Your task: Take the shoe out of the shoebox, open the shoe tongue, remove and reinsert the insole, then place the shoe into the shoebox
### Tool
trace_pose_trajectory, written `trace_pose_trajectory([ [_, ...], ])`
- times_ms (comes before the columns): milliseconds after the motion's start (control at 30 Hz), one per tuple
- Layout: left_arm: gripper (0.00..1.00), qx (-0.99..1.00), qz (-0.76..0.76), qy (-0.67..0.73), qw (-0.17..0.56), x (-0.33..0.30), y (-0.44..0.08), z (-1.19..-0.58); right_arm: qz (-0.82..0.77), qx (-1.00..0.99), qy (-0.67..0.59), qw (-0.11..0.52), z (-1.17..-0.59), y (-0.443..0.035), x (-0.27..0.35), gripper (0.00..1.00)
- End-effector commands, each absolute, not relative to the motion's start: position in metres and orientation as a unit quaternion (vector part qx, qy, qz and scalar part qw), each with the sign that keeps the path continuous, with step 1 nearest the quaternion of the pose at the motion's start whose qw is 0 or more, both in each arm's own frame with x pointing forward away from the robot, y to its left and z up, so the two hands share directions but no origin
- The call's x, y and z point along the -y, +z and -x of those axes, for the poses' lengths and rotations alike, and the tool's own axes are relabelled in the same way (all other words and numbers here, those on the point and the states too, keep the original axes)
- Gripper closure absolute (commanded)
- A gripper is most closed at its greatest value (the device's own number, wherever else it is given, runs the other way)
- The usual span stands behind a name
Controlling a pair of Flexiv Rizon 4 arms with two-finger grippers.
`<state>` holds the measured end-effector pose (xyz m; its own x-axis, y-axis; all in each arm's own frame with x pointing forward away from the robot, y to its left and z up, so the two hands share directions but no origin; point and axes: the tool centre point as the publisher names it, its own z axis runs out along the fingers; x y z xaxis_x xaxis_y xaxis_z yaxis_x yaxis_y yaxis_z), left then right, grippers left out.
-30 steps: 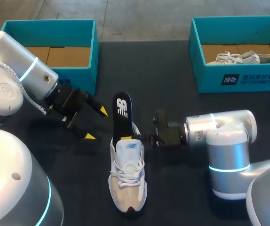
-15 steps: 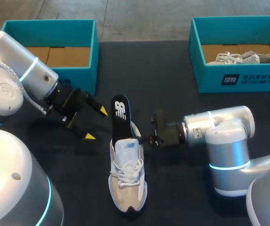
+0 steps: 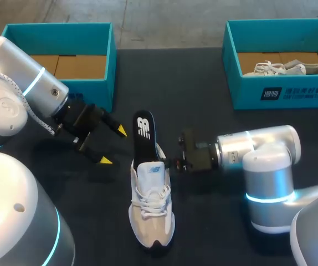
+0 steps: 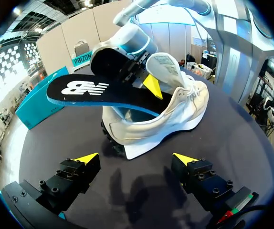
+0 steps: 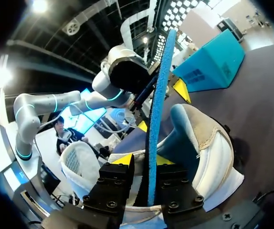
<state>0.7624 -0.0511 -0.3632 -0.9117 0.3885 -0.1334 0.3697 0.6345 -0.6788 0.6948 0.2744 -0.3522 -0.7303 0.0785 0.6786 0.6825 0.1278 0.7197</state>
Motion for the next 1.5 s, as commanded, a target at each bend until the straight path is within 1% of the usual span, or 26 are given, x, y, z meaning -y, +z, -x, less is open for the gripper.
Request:
trace_pose_trajectory([
  [33, 0.0, 0.905, 0.21, 0.371, 0.013, 0.051, -0.362, -0.762, 0.267, 0.709, -0.605, 0.244, -0.698, -0.35, -0.277, 0.76],
  [200, 0.0, 0.905, 0.21, 0.371, 0.013, 0.051, -0.362, -0.762, 0.257, 0.711, -0.61, 0.236, -0.704, -0.343, -0.279, 0.77],
  [467, 0.0, 0.905, 0.21, 0.371, 0.013, 0.051, -0.362, -0.762, 0.243, 0.715, -0.616, 0.223, -0.714, -0.33, -0.282, 0.75],
  [667, 0.0, 0.905, 0.21, 0.371, 0.013, 0.051, -0.362, -0.762, 0.238, 0.707, -0.632, 0.212, -0.718, -0.325, -0.284, 0.79],
  [833, 0.0, 0.905, 0.21, 0.371, 0.013, 0.051, -0.362, -0.762, 0.235, 0.703, -0.639, 0.207, -0.721, -0.324, -0.285, 0.76],
  [900, 0.0, 0.905, 0.21, 0.371, 0.013, 0.051, -0.362, -0.762, 0.235, 0.702, -0.64, 0.206, -0.722, -0.324, -0.286, 0.8],
  [967, 0.0, 0.905, 0.21, 0.371, 0.013, 0.051, -0.362, -0.762, 0.235, 0.701, -0.64, 0.206, -0.722, -0.324, -0.286, 0.85],
  [1000, 0.0, 0.905, 0.21, 0.371, 0.013, 0.051, -0.362, -0.762, 0.235, 0.701, -0.641, 0.206, -0.722, -0.324, -0.286, 0.91],
  [1033, 0.0, 0.905, 0.21, 0.371, 0.013, 0.051, -0.362, -0.762, 0.235, 0.7, -0.641, 0.206, -0.722, -0.324, -0.286, 1.0],
  [1500, 0.0, 0.905, 0.21, 0.371, 0.013, 0.051, -0.362, -0.762, 0.243, 0.7, -0.635, 0.218, -0.716, -0.332, -0.285, 1.0],
])
